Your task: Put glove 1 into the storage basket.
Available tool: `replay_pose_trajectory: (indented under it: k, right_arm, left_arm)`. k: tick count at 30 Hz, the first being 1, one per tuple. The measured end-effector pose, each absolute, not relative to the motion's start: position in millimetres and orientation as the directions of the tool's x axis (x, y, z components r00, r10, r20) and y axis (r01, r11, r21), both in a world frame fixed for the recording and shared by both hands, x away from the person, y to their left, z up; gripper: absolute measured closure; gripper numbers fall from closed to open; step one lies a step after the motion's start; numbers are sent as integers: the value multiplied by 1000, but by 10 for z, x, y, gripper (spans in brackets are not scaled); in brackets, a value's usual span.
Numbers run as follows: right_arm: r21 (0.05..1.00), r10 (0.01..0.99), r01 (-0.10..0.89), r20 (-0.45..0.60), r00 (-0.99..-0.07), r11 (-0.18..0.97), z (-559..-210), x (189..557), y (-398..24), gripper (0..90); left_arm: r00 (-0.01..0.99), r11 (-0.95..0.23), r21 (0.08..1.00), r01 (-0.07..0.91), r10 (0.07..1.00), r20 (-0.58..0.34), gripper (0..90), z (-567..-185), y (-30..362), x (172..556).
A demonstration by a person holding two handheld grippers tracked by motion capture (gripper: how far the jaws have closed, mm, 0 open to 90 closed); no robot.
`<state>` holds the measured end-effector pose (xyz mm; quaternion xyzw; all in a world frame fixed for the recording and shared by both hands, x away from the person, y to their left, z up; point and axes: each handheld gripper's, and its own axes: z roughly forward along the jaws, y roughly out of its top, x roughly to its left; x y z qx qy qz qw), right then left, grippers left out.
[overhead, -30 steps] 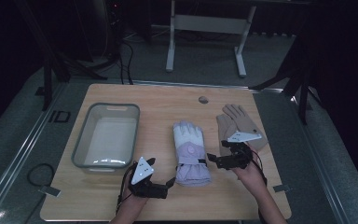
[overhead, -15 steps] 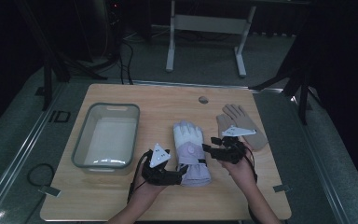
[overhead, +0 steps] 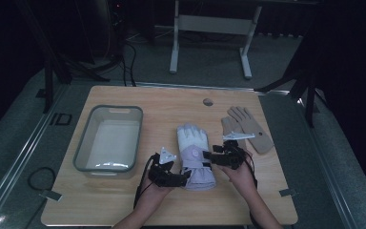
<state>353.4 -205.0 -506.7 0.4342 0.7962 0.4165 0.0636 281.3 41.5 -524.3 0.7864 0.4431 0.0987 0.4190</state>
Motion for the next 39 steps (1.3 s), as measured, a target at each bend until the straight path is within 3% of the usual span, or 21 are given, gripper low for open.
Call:
replay_pose_trajectory:
  k: [8, 11, 15, 17, 19, 25, 30, 36, 39]
  right_arm:
    - [606, 767, 739, 312, -561, 294, -5373, 3665, -2058, 324]
    - [585, 748, 752, 343, -568, 303, -5422, 3701, -2067, 396]
    - [575, 698, 755, 400, -594, 314, -5451, 3715, -2071, 625]
    - [596, 702, 723, 344, -623, 349, -5416, 3679, -2046, 727]
    - [619, 723, 681, 251, -643, 391, -5375, 3607, -1972, 769]
    - [664, 748, 603, 99, -656, 441, -5356, 3460, -1866, 782]
    - [664, 754, 587, 54, -655, 463, -5350, 3429, -1825, 783]
    - [661, 755, 583, 37, -654, 473, -5347, 3420, -1805, 785]
    - [661, 758, 581, 29, -651, 474, -5348, 3414, -1793, 791]
  left_arm:
    - [578, -253, 705, 663, 771, -266, 151, -5408, 387, 2851]
    - [575, -251, 696, 673, 769, -279, 151, -5434, 397, 2859]
    - [574, -253, 681, 688, 763, -296, 151, -5483, 398, 2875]
    - [574, -258, 676, 690, 763, -295, 152, -5493, 382, 2877]
    - [570, -257, 668, 698, 764, -302, 152, -5497, 369, 2881]
    - [574, -272, 645, 714, 754, -318, 163, -5511, 363, 2912]
    - [605, -289, 623, 727, 699, -382, 355, -5526, 355, 2941]
    - [627, -317, 619, 719, 681, -379, 421, -5528, 327, 2958]
    - [634, -322, 619, 716, 670, -385, 494, -5531, 320, 2961]
